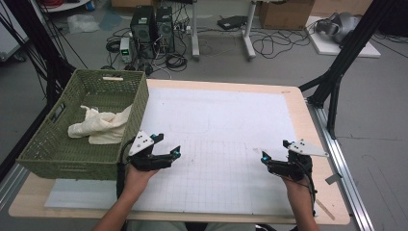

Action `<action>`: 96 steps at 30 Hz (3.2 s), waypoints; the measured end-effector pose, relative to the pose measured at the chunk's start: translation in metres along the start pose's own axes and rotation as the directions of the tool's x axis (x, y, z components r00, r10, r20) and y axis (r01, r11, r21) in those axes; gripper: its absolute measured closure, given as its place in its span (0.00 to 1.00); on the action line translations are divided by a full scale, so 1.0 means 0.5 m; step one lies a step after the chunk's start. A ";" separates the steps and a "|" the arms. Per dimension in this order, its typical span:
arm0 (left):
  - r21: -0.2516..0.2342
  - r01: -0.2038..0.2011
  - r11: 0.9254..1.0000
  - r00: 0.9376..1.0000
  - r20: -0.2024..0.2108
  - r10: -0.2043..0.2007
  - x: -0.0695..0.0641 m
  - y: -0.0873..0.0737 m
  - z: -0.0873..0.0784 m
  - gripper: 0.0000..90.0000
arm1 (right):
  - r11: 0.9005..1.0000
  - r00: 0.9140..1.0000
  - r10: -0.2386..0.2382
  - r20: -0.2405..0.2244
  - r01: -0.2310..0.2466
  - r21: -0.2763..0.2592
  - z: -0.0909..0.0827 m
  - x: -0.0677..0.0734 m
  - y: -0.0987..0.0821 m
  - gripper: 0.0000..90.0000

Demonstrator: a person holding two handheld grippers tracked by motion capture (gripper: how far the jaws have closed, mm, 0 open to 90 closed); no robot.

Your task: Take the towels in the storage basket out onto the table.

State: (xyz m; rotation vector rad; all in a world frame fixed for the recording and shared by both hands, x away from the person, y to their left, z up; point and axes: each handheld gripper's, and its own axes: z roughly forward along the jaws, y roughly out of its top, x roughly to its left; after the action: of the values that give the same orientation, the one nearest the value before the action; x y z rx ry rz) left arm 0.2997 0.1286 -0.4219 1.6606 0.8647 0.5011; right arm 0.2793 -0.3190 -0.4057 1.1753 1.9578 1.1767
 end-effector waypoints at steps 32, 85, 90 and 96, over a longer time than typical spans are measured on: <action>-0.035 0.029 0.999 0.999 0.043 -0.027 -0.015 0.043 -0.060 0.24 | 1.000 1.000 0.012 -0.008 -0.012 -0.006 -0.029 0.021 -0.012 0.12; -0.030 0.091 0.995 0.960 -0.263 -0.096 0.285 0.191 -0.222 0.22 | 1.000 1.000 0.022 0.001 -0.022 -0.005 -0.024 0.010 -0.013 0.12; 0.060 0.136 0.989 0.945 -0.307 -0.111 0.318 0.169 -0.194 0.22 | 1.000 1.000 0.025 0.003 -0.025 -0.004 -0.025 0.010 -0.013 0.12; 0.200 0.255 0.946 0.895 -0.419 -0.153 0.360 0.126 -0.160 0.23 | 1.000 1.000 0.030 0.006 -0.030 -0.004 -0.026 0.009 -0.014 0.12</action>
State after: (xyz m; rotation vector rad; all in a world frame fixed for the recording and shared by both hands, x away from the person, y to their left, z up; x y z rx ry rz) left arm 0.3749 0.3114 -0.3611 1.6930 1.4424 0.6135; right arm 0.2642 -0.3218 -0.4060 1.2090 1.9390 1.1908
